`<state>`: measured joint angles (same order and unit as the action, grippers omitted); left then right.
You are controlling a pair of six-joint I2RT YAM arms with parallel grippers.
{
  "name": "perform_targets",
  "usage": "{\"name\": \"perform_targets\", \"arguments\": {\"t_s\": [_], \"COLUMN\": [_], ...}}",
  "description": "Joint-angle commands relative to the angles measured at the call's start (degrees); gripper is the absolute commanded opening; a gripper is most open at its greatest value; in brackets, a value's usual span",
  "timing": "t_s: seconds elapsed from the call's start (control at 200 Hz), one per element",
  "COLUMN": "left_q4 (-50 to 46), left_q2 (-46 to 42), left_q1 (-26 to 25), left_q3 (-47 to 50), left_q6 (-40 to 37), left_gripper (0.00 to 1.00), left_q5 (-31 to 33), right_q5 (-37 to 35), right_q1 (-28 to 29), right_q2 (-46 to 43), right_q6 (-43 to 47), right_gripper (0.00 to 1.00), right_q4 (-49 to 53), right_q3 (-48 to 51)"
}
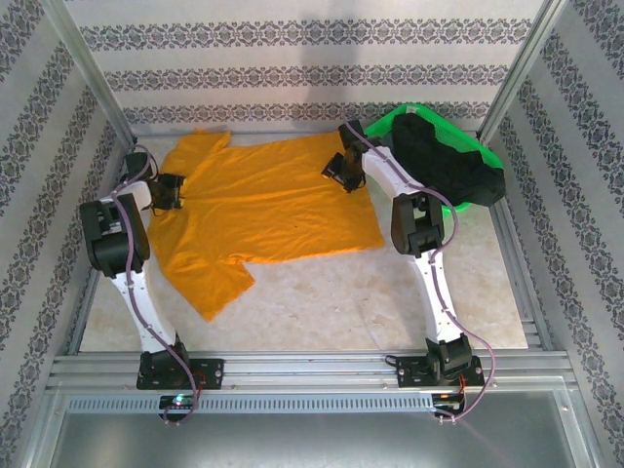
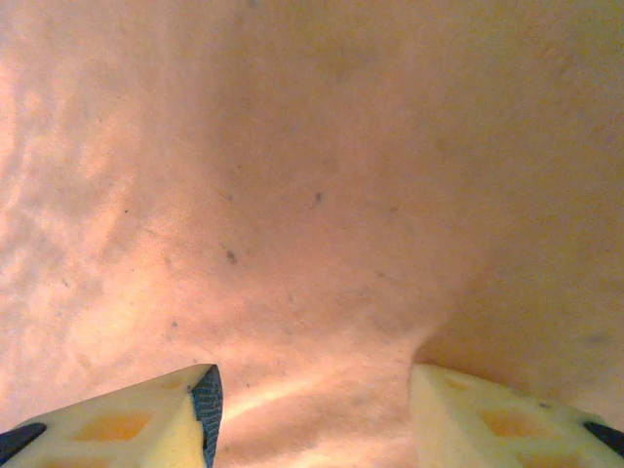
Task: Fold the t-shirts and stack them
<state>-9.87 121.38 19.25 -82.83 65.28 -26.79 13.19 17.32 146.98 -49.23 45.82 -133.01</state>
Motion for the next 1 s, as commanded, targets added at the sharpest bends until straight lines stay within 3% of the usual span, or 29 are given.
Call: {"name": "perform_targets", "arguments": {"t_s": [0.0, 0.19, 0.345, 0.515, 0.744, 0.999], "left_q4": [-3.4, -20.9, -29.5, -39.5, -44.7, -41.5], "left_q2": [-10.1, -26.5, -39.4, -53.4, -64.6, -59.9], "left_q1": [0.0, -3.1, -6.3, -14.8, -27.5, -28.8], "left_q3": [2.3, 13.4, 27.0, 41.3, 51.9, 51.0], "left_q6": [-4.8, -9.7, -9.6, -7.7, 0.8, -0.5], "left_gripper": [0.53, 0.54, 0.52, 0.52, 0.54, 0.54], "left_q5": [4.4, 13.9, 12.7, 10.3, 7.8, 13.6], "right_q5": [0.7, -0.5, -2.2, -2.1, -0.2, 1.2], "right_q1": [0.1, 0.3, 0.9, -0.4, -2.2, -2.6], "right_q2": [-7.1, -22.8, -37.4, -49.1, -55.9, -58.0], "right_q6": [4.5, 2.5, -0.1, -1.0, 0.8, 2.1], "right_gripper": [0.56, 0.55, 0.53, 0.52, 0.52, 0.52], "right_q4": [0.3, -5.7, -13.6, -17.1, -17.3, -17.1], "right_q3": [2.2, 20.3, 41.7, 61.4, 70.9, 73.3]}}
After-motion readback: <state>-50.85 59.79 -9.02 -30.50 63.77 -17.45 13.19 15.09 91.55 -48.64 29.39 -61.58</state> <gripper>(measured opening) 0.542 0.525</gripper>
